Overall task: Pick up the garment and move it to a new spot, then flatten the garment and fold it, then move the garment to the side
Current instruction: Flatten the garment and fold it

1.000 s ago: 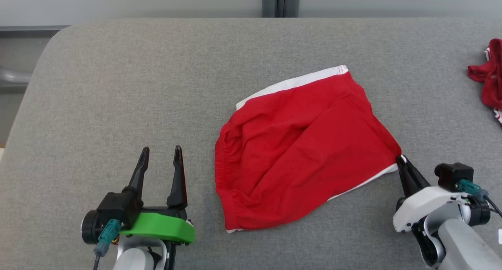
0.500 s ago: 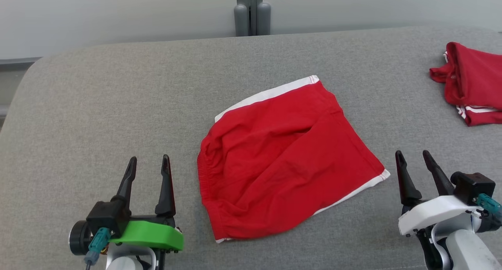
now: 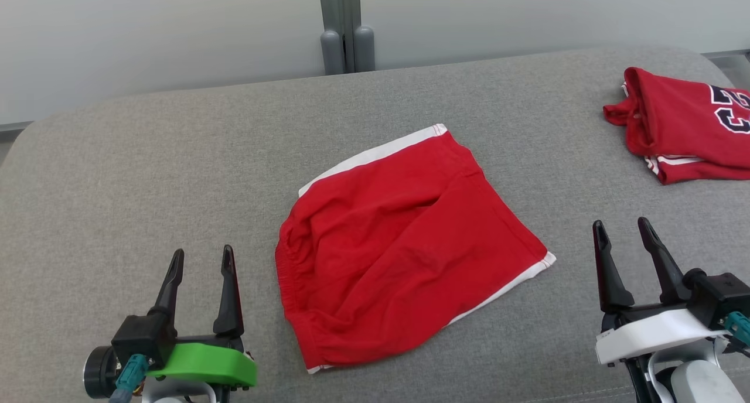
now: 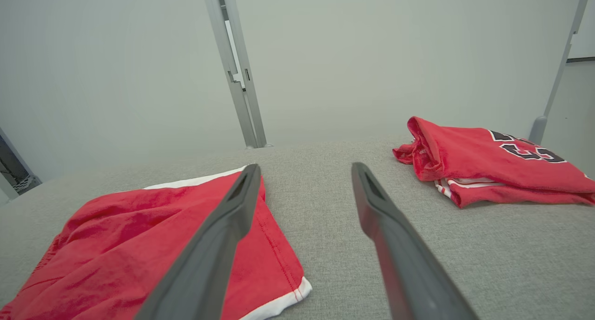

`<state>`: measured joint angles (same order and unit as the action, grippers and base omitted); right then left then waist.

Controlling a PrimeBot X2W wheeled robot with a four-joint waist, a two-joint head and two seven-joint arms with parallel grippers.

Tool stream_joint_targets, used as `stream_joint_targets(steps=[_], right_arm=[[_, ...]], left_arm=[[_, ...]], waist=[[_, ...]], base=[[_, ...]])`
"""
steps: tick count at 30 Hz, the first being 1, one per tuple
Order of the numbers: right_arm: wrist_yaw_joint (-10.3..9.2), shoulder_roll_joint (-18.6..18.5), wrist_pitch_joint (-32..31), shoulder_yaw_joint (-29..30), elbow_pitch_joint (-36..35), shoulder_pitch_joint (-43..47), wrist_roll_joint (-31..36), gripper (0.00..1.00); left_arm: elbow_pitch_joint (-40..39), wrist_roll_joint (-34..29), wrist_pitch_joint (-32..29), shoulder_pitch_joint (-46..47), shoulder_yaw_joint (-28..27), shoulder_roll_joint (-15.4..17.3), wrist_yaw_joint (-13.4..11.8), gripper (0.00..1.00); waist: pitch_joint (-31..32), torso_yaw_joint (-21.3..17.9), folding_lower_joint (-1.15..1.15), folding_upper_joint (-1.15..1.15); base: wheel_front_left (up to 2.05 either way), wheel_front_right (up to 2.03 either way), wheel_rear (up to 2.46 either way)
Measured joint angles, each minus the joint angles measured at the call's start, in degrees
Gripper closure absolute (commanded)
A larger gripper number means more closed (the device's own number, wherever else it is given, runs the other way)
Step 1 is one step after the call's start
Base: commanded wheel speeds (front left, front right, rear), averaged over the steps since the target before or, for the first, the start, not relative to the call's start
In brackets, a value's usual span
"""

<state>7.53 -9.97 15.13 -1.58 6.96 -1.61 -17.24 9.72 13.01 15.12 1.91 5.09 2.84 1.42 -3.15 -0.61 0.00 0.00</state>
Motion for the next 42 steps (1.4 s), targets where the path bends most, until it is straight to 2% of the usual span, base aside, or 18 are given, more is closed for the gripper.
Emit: stream_joint_targets(steps=[17,42], right_arm=[[0.0,1.5,0.0,-1.6,-5.1,3.9,1.7,0.0],[0.0,1.9,0.0,-2.6,-5.4,4.9,2.3,0.0]], left_arm=[[0.4,-2.1,0.0,-1.4,-2.6,0.0,0.7,0.0],[0.8,-2.2,0.0,-2.1,-2.5,0.0,0.6,0.0]], waist=[[2.0,0.1,0.0,0.0],[2.5,1.6,0.0,0.0]], base=[[0.0,0.0,0.0],[0.0,0.0,0.0]])
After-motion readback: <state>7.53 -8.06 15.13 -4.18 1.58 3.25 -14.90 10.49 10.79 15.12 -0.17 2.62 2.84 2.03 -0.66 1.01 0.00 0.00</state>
